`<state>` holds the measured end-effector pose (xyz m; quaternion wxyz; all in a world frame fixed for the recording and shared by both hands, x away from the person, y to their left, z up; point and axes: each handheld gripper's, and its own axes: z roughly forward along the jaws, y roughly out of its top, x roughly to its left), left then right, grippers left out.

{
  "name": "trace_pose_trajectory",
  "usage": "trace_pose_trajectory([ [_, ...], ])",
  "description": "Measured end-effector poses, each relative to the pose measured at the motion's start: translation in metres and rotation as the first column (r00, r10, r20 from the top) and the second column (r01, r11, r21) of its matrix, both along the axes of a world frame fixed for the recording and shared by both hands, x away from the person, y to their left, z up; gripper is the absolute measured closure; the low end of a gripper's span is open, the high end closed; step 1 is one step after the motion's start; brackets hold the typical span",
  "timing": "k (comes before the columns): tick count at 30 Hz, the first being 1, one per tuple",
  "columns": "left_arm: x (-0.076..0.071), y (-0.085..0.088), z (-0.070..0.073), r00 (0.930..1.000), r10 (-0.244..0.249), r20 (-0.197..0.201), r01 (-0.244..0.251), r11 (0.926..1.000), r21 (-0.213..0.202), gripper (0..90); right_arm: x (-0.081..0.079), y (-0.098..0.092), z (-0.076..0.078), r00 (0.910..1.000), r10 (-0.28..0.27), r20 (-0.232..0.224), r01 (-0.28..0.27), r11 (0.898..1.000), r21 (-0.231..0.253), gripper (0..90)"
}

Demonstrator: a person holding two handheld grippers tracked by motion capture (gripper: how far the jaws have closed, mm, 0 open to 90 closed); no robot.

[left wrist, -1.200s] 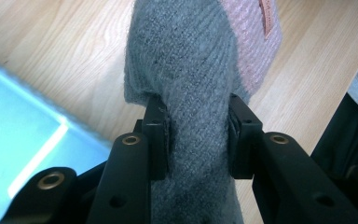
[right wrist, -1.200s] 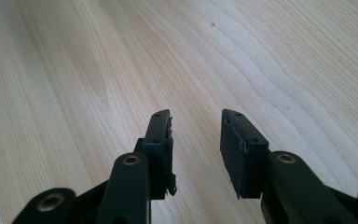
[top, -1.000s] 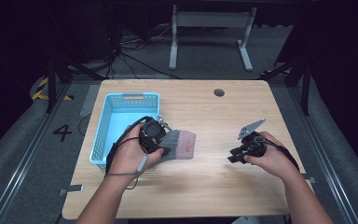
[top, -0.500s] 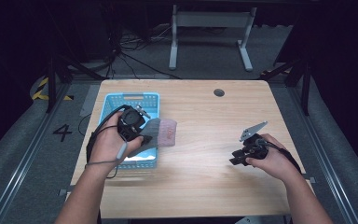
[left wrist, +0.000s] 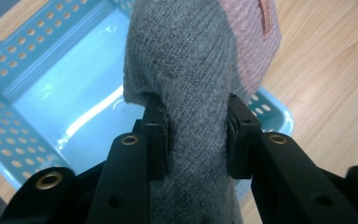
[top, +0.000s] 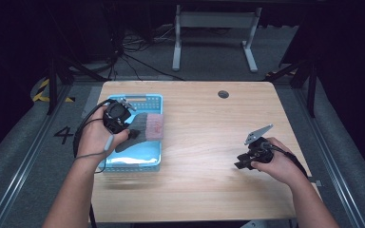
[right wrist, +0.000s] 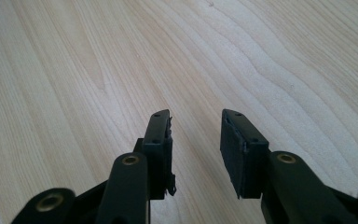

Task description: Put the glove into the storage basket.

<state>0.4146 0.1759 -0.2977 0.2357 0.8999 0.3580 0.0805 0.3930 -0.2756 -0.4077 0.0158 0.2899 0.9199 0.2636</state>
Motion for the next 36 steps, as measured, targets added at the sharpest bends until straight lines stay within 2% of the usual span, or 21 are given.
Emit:
trace_pose_trajectory([
  [4, 0.007, 0.011, -0.005, 0.9998, 0.018, -0.009, -0.018, 0.9998, 0.005, 66.8, -0.001, 0.0, 0.0, 1.0, -0.007, -0.003, 0.007, 1.0, 0.0, 64.0],
  [16, 0.02, 0.025, -0.016, 0.9987, 0.046, -0.023, -0.045, 0.9986, 0.027, 66.8, -0.004, -0.002, -0.003, 0.9998, -0.017, -0.007, 0.017, 1.0, -0.006, 63.8],
  [23, 0.032, 0.026, -0.035, 0.9972, 0.021, -0.071, -0.018, 0.999, 0.041, 66.8, -0.005, -0.003, -0.004, 0.9997, -0.021, -0.011, 0.021, 1.0, -0.009, 63.6],
  [27, 0.039, 0.025, -0.044, 0.9954, 0.034, -0.09, -0.03, 0.9986, 0.044, 66.8, -0.006, -0.004, -0.005, 0.9996, -0.026, -0.012, 0.026, 1.0, -0.01, 63.6],
  [29, 0.043, 0.025, -0.05, 0.9952, 0.037, -0.09, -0.032, 0.9977, 0.06, 66.8, -0.006, -0.004, -0.005, 0.9995, -0.028, -0.013, 0.028, 1.0, -0.011, 63.5],
  [34, 0.049, 0.022, -0.061, 0.992, 0.03, -0.123, -0.024, 0.9986, 0.048, 66.8, -0.006, -0.005, -0.005, 0.9995, -0.03, -0.01, 0.03, 1.0, -0.007, 63.4],
  [36, 0.052, 0.018, -0.07, 0.989, 0.019, -0.147, -0.01, 0.998, 0.063, 66.8, -0.006, -0.005, -0.005, 0.9995, -0.03, -0.012, 0.03, 0.999, -0.01, 63.4],
])
